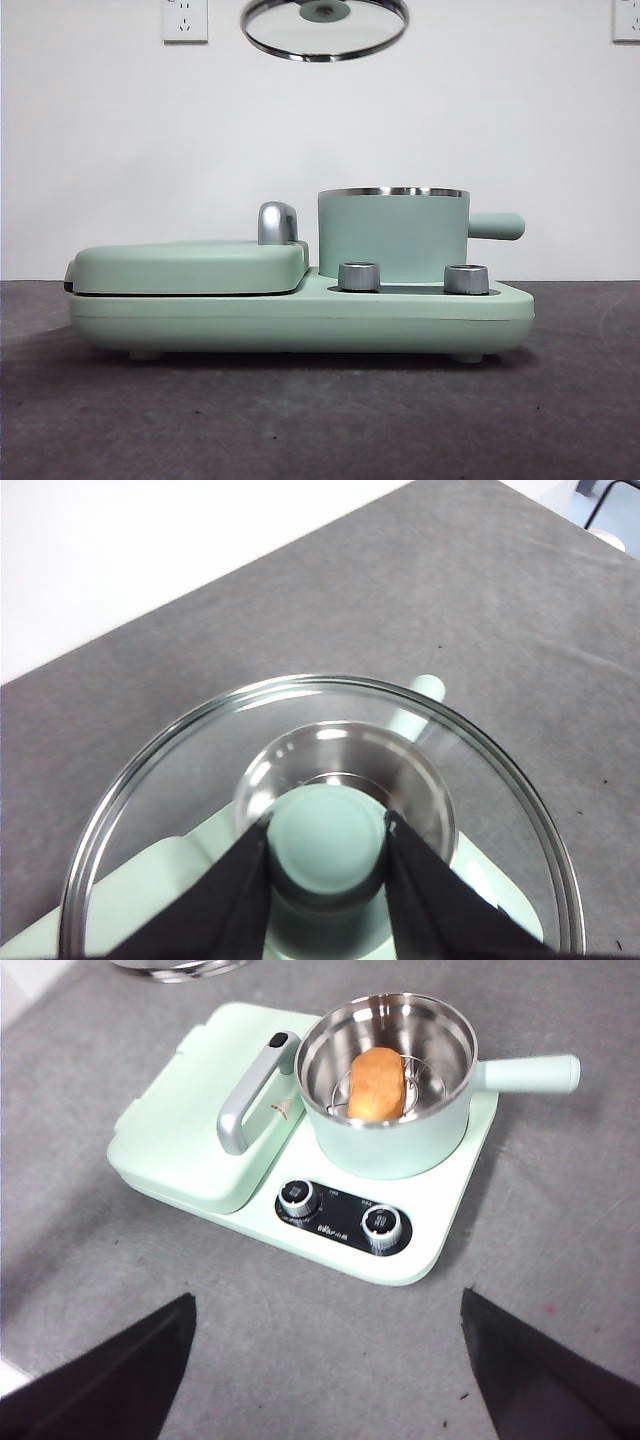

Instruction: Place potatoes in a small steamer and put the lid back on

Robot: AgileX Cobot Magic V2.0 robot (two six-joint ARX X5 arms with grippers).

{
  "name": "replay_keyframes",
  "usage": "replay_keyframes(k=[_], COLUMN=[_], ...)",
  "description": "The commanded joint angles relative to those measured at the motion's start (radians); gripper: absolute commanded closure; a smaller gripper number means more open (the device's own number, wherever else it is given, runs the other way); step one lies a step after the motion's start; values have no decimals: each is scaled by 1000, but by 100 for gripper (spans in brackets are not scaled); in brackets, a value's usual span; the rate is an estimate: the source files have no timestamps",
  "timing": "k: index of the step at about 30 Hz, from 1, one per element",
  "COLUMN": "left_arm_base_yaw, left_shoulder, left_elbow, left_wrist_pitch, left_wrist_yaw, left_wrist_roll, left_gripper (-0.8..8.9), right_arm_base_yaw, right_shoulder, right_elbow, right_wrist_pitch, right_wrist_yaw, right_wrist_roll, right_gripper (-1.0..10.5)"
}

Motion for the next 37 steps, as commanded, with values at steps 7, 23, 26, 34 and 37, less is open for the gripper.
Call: replay_keyframes(k=[7, 23, 26, 34, 37], left_arm_base_yaw=[-61, -89, -89, -79, -69], left_shoulder=[117, 257, 276, 299, 312], left_elbow=[29, 29, 29, 29, 29], left_wrist_pitch=[106, 230, 246, 260, 253], left_wrist_yaw=[1, -79, -79, -87, -99], left_wrist_roll=[-42, -103, -102, -105, -105], left_gripper=[796, 796, 797, 796, 796], right_arm_base_yaw=[8, 8, 8, 8, 8], right_shoulder=[-203, -224, -224, -224, -224], right_elbow=[-216, -231, -231, -231, -231], right_wrist_pitch=[58, 67, 68, 68, 68], right_wrist_yaw=[0, -1, -1, 0, 0], right_wrist_roll=[68, 71, 71, 72, 72], right_gripper=[523, 523, 523, 523, 523])
